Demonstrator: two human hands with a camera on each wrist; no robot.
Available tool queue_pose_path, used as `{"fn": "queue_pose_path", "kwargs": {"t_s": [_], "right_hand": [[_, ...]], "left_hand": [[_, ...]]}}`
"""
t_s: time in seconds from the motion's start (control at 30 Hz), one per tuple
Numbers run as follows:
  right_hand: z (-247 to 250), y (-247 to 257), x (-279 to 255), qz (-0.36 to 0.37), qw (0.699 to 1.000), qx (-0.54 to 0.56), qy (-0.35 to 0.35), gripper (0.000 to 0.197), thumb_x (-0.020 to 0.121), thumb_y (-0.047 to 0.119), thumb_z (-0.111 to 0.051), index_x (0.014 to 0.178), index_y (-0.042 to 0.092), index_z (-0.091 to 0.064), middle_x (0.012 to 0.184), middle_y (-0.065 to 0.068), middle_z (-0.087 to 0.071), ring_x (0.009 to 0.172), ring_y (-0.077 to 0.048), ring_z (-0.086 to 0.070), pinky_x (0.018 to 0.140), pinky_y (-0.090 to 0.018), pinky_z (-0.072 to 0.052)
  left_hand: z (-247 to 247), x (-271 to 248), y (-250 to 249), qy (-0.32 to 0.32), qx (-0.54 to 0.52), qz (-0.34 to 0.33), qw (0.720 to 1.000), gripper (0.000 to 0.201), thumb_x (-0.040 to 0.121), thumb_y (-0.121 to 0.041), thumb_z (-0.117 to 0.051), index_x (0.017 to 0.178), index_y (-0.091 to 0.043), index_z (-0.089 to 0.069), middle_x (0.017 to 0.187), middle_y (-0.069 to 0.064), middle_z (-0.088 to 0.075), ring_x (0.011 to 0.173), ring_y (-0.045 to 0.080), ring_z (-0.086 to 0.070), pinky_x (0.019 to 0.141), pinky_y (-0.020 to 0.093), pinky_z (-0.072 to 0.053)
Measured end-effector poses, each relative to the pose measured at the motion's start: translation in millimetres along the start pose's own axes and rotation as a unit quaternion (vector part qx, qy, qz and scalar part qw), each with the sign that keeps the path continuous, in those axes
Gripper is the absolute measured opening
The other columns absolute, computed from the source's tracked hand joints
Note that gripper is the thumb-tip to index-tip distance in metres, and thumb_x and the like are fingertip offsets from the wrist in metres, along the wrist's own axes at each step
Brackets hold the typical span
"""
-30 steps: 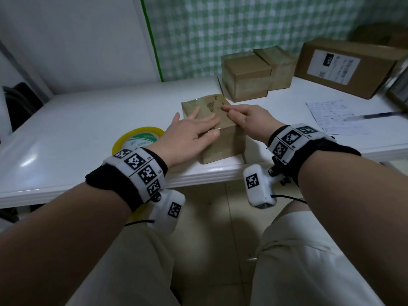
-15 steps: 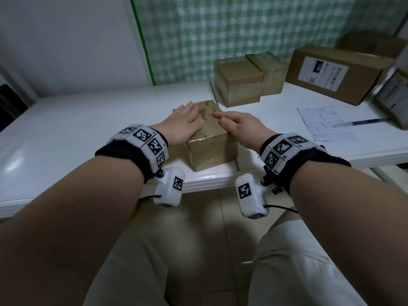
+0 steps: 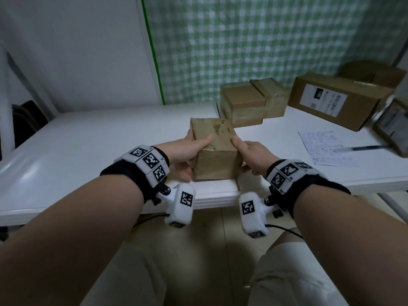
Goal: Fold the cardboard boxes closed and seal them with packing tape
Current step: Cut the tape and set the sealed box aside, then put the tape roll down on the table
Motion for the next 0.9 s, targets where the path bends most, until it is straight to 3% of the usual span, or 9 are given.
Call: {"fn": "queue_pose_path", "kwargs": {"t_s": [0.13, 0.2, 0.27, 0.37, 0.47, 0.53, 0.6, 0.8, 0.9], "right_hand": [[12, -2, 9, -0.002, 0.997, 0.076, -0.030, 0.052, 0.096, 0.057, -0.028, 0.095, 0.015, -0.059, 0.083, -0.006, -0.057, 0.067, -0.021, -0.055, 0.052, -0.024, -0.034], [21, 0, 20, 0.004, 0.993, 0.108, -0.038, 0.049, 0.096, 0.057, -0.027, 0.101, 0.020, -0.060, 0.087, 0.000, -0.060, 0.063, -0.018, -0.050, 0.055, -0.026, -0.035], [31, 0, 34, 0.004, 0.991, 0.124, -0.049, 0.045, 0.098, 0.048, -0.029, 0.113, 0.021, -0.061, 0.096, 0.000, -0.063, 0.061, -0.017, -0.045, 0.054, -0.027, -0.035], [42, -6, 60, -0.006, 0.995, 0.088, -0.053, 0.038, 0.099, 0.019, -0.037, 0.133, 0.008, -0.051, 0.101, -0.003, -0.051, 0.064, -0.008, -0.042, 0.058, -0.022, -0.036], [45, -15, 87, -0.020, 0.999, 0.027, -0.025, 0.045, 0.092, 0.004, -0.037, 0.137, 0.005, -0.045, 0.084, 0.002, -0.043, 0.064, -0.012, -0.039, 0.058, -0.024, -0.035], [46, -18, 102, -0.021, 1.000, -0.012, -0.006, 0.049, 0.093, 0.005, -0.040, 0.142, 0.011, -0.040, 0.096, 0.002, -0.043, 0.067, -0.005, -0.037, 0.060, -0.018, -0.032], [47, -22, 115, -0.009, 0.999, -0.043, 0.001, 0.048, 0.093, 0.008, -0.046, 0.140, 0.011, -0.043, 0.106, 0.000, -0.045, 0.081, -0.013, -0.046, 0.068, -0.020, -0.038], [52, -39, 137, -0.008, 0.999, -0.031, -0.015, 0.035, 0.080, 0.006, -0.066, 0.114, 0.014, -0.061, 0.095, 0.000, -0.053, 0.084, -0.019, -0.053, 0.077, -0.029, -0.049], [51, -41, 136, 0.001, 0.999, -0.017, -0.030, 0.029, 0.077, 0.011, -0.075, 0.103, 0.014, -0.063, 0.089, 0.000, -0.054, 0.076, -0.018, -0.055, 0.079, -0.032, -0.053]], "left_hand": [[3, -2, -18, 0.033, -0.141, -0.029, 0.989, 0.069, 0.087, -0.036, -0.062, 0.139, -0.052, -0.020, 0.114, 0.009, -0.052, 0.098, 0.034, -0.063, 0.065, 0.042, -0.059], [10, 5, -32, 0.013, -0.196, -0.049, 0.979, 0.049, 0.087, -0.028, -0.062, 0.131, -0.038, -0.041, 0.116, 0.009, -0.052, 0.104, 0.033, -0.060, 0.061, 0.039, -0.060], [17, 14, -48, -0.029, -0.229, -0.056, 0.971, 0.020, 0.090, -0.030, -0.059, 0.108, -0.022, -0.057, 0.110, 0.010, -0.057, 0.102, 0.028, -0.062, 0.066, 0.036, -0.060], [22, 34, -74, -0.067, -0.281, -0.082, 0.954, 0.011, 0.091, -0.033, -0.057, 0.092, -0.022, -0.060, 0.097, 0.003, -0.060, 0.096, 0.019, -0.062, 0.075, 0.035, -0.059], [21, 60, -100, -0.072, -0.322, -0.094, 0.939, 0.014, 0.092, -0.033, -0.056, 0.096, -0.020, -0.060, 0.097, 0.001, -0.058, 0.096, 0.019, -0.061, 0.081, 0.039, -0.058], [18, 80, -116, -0.069, -0.338, -0.096, 0.933, 0.017, 0.092, -0.033, -0.056, 0.099, -0.019, -0.059, 0.101, 0.001, -0.057, 0.099, 0.022, -0.060, 0.082, 0.041, -0.057], [15, 99, -131, -0.067, -0.351, -0.096, 0.929, 0.017, 0.092, -0.034, -0.056, 0.100, -0.019, -0.058, 0.103, 0.001, -0.057, 0.104, 0.024, -0.060, 0.082, 0.042, -0.057], [12, 143, -154, -0.078, -0.350, -0.085, 0.930, 0.016, 0.093, -0.034, -0.056, 0.096, -0.019, -0.059, 0.098, 0.000, -0.062, 0.105, 0.021, -0.061, 0.083, 0.038, -0.057], [17, 150, -154, -0.073, -0.316, -0.076, 0.943, 0.037, 0.092, -0.044, -0.055, 0.116, -0.015, -0.057, 0.119, 0.006, -0.061, 0.107, 0.025, -0.062, 0.075, 0.035, -0.060]]}}
Point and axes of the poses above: each hand's wrist, its own x-axis towards the middle knuckle, its own z-axis out of the back of the hand, y = z × x, the point moved 1 cm from there along x, towards the middle knuckle
